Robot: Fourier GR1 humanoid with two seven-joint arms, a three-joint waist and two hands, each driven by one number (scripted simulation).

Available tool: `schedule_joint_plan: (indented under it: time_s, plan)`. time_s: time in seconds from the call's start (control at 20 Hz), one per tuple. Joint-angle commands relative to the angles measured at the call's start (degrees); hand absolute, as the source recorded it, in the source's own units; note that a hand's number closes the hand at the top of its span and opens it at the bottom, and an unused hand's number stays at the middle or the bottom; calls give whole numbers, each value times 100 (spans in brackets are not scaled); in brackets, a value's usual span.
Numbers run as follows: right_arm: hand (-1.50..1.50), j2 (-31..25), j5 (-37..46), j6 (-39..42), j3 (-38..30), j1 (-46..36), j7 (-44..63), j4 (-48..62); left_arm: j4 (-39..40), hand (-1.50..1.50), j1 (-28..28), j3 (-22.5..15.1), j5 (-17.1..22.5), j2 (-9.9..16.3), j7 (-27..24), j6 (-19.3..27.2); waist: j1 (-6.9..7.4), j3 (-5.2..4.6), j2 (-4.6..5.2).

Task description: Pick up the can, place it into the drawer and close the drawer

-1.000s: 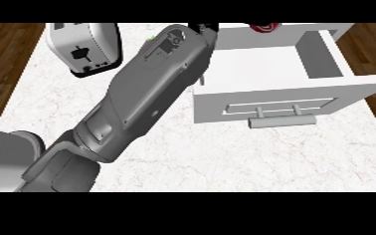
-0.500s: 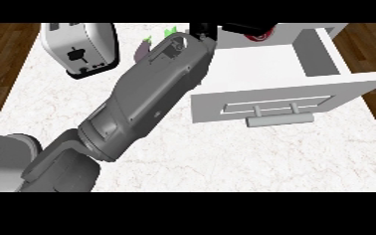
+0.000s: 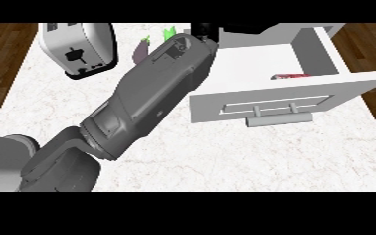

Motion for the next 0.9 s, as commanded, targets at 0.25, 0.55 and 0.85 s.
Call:
schedule_joint_plan:
  time_s: [0.25, 0.55, 0.85]
  plan:
    - [-150, 105, 71, -124, 23, -43, 66, -134, 213, -150, -10, -153, 354, -1, -289, 38, 33, -3, -9]
    - [-150, -177, 690, 209, -162, -180, -488, -524, 31, -150, 117, -167, 631, -1, -620, 186, -25, -3, 2]
    - [-150, -459, 1332, 485, 148, -545, -858, -812, 13, -150, 85, -142, 781, -1, -941, -9, 72, -8, 26]
